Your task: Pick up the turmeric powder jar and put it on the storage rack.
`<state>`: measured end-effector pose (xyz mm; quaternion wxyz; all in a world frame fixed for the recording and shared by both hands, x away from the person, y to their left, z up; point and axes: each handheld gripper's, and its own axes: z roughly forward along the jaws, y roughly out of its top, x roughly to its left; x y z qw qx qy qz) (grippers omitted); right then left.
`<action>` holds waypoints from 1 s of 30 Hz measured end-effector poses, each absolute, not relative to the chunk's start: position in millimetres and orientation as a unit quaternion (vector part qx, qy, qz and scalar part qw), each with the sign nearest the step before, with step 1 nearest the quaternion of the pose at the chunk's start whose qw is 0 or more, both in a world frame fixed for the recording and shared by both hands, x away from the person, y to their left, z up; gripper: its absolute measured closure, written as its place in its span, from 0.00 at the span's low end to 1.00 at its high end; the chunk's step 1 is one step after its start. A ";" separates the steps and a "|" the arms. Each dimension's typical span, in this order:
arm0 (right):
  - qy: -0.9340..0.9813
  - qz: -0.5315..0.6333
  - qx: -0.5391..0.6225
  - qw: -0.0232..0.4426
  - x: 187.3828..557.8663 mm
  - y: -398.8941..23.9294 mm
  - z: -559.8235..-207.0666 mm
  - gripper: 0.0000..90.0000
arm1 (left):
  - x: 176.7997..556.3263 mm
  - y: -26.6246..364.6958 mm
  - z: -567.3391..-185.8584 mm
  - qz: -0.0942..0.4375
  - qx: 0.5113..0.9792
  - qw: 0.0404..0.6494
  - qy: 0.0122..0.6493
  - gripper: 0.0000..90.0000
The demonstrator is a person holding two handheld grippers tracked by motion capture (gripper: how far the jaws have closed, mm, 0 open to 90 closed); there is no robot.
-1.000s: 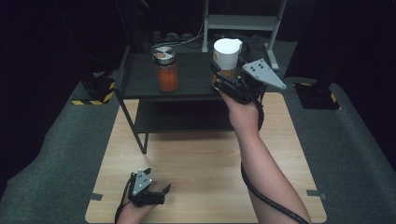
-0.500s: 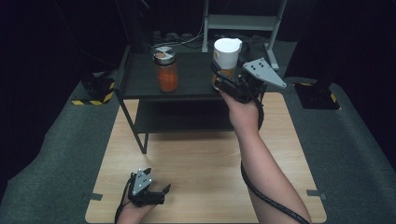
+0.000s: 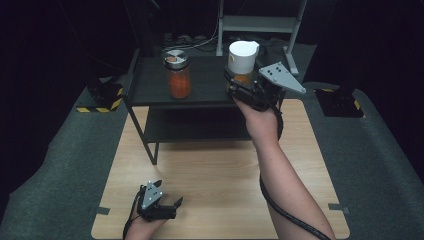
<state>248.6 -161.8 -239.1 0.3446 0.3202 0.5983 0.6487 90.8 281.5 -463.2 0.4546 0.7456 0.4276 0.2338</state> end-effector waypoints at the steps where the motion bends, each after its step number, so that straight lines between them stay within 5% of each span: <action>1: 0.599 0.649 0.320 0.345 248.0 -161.9 -239.1 0.18 | 90.8 281.3 -463.3 0.233 0.745 0.455 0.428 0.02; 9: 0.609 0.640 0.307 0.353 240.2 -164.2 -239.7 0.00 | 91.3 281.5 -463.1 0.232 0.746 0.455 0.427 0.02; 30: 0.620 0.638 0.278 0.362 203.2 -176.4 -249.6 0.00 | 90.6 280.1 -462.8 0.237 0.748 0.452 0.425 0.02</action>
